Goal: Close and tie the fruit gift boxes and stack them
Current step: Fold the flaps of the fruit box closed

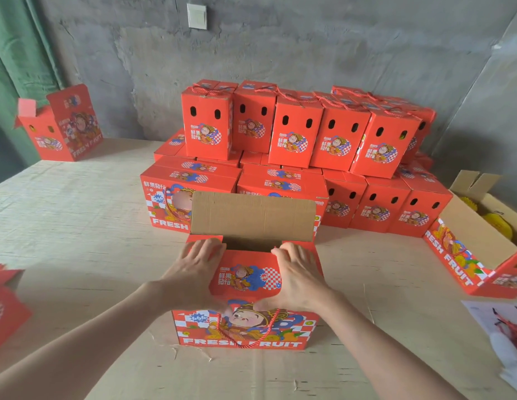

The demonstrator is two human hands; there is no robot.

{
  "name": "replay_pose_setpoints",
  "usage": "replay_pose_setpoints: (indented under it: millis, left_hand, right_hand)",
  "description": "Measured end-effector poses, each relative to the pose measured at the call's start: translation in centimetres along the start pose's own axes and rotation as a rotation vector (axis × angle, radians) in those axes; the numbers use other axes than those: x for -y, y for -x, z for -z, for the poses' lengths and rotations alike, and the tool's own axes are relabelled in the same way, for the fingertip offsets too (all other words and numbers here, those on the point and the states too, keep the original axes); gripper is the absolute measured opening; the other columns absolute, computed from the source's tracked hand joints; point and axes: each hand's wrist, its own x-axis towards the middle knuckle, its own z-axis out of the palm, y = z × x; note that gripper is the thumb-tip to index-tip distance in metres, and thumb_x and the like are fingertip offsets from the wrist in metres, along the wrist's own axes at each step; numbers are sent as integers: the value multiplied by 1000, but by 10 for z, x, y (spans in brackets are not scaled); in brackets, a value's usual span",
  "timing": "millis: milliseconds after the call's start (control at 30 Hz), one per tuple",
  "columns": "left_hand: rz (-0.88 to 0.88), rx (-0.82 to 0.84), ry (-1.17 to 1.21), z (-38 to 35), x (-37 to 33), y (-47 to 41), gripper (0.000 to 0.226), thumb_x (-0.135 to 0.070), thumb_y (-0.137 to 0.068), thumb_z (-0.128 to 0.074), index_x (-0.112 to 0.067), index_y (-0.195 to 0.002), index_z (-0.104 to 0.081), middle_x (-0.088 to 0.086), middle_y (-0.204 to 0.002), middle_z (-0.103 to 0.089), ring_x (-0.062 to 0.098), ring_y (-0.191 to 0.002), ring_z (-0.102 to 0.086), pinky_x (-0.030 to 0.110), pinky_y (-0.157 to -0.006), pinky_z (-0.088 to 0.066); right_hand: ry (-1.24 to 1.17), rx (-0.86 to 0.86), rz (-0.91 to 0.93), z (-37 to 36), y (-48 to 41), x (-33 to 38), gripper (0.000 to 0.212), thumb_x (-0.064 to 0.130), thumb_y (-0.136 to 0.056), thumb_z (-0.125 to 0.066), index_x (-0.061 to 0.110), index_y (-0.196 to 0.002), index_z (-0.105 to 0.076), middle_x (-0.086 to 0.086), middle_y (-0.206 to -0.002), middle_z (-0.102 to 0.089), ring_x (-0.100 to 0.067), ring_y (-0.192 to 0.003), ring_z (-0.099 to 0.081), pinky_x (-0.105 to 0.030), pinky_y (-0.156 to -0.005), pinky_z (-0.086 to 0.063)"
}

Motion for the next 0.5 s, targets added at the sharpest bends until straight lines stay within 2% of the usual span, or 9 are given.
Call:
replay_pose_setpoints:
  millis: [67, 200, 367, 500]
  left_hand:
    - [16, -9, 28, -5, -4, -3, 129, -95, -50, -44, -20, -150, -12, -6, -140, -17, 16, -130, -17, 37, -115, -13]
    - [9, 4, 27, -4, -5, -5, 122, -92, -53, -48, -29, -151, -10, -4, -135, -24, 15, -127, -22, 38, -114, -18]
    - [14, -41, 42, 1, -8, -2, 109, -91, -52, -51, -31, -140, -29, -6, -128, -33, 14, -119, -31, 37, -108, -27]
    - [20, -43, 33, 5, -11, -2, 105, -91, -51, -52, -29, -135, -33, -8, -126, -36, 12, -117, -32, 36, -107, -27]
  right_hand:
    - [-43, -12, -2, -4, 1, -2, 124, 95, -47, -50, 18, -142, -29, 2, -131, -31, -20, -121, -31, -37, -108, -24]
    - [-30, -41, 21, -7, 1, -4, 115, 93, -50, -51, 19, -137, -38, 2, -125, -40, -16, -115, -36, -36, -104, -30]
    - [-53, -79, 48, -8, 3, -3, 106, 94, -52, -48, 24, -132, -41, 6, -118, -48, -12, -108, -42, -32, -97, -34]
    - [-41, -106, 47, -8, 2, -1, 100, 97, -50, -43, 24, -119, -45, 7, -111, -49, -11, -101, -42, -32, -94, -37]
